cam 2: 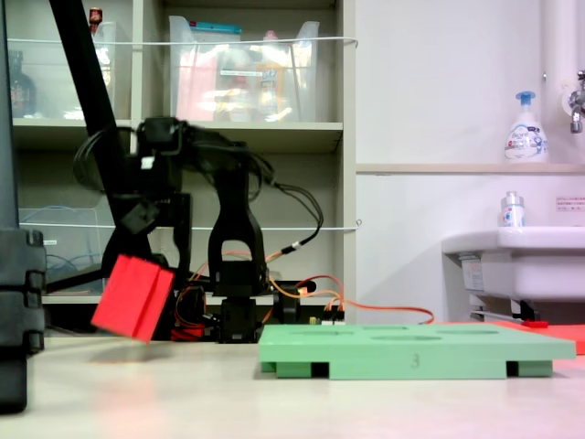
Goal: Put the cross columnar block into the corresponding hole
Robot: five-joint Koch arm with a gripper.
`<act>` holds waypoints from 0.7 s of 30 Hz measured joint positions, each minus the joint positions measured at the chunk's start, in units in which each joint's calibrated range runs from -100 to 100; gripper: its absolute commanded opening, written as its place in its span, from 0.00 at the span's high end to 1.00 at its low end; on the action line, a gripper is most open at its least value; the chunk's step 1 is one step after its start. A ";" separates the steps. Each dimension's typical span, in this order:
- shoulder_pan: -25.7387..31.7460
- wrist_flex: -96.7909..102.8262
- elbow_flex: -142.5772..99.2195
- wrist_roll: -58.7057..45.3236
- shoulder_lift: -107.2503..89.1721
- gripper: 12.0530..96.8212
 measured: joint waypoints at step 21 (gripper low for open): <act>21.25 -1.47 -0.29 20.37 -15.73 0.63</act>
